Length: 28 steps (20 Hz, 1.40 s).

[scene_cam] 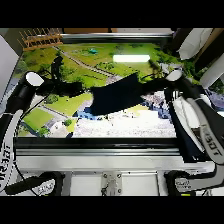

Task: Fold the clothes and pants, and hang the long-sleeved shirts on hangers.

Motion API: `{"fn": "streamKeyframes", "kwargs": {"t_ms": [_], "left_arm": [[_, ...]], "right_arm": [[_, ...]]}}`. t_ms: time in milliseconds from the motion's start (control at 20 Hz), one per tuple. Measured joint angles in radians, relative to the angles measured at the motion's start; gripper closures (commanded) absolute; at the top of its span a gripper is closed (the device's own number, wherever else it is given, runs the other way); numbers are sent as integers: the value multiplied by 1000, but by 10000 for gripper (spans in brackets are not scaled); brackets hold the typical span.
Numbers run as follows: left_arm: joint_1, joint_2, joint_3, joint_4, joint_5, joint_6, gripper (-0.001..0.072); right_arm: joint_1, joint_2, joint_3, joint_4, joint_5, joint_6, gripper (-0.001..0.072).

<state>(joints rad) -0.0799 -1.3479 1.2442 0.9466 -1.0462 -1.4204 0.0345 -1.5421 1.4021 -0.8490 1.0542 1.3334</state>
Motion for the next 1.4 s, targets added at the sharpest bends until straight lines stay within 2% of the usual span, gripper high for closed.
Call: {"fn": "streamKeyframes", "kwargs": {"t_ms": [150,450,600,850,1200,1400], "left_arm": [[0,0,0,0,0,0,695],[0,0,0,0,0,-1,695],[0,0,0,0,0,-1,694],[-1,0,0,0,0,-1,695],[-1,0,0,0,0,-1,694],[-1,0,0,1,0,0,694]], "right_arm": [[-198,139,16,-92,52,26,700],[-566,325,23,-165,172,44,701],[-688,385,12,-283,211,92,701],[-789,452,-62,-484,228,204,701],[-815,599,-292,-601,254,367,701],[-818,703,-454,-676,274,421,700]]}}
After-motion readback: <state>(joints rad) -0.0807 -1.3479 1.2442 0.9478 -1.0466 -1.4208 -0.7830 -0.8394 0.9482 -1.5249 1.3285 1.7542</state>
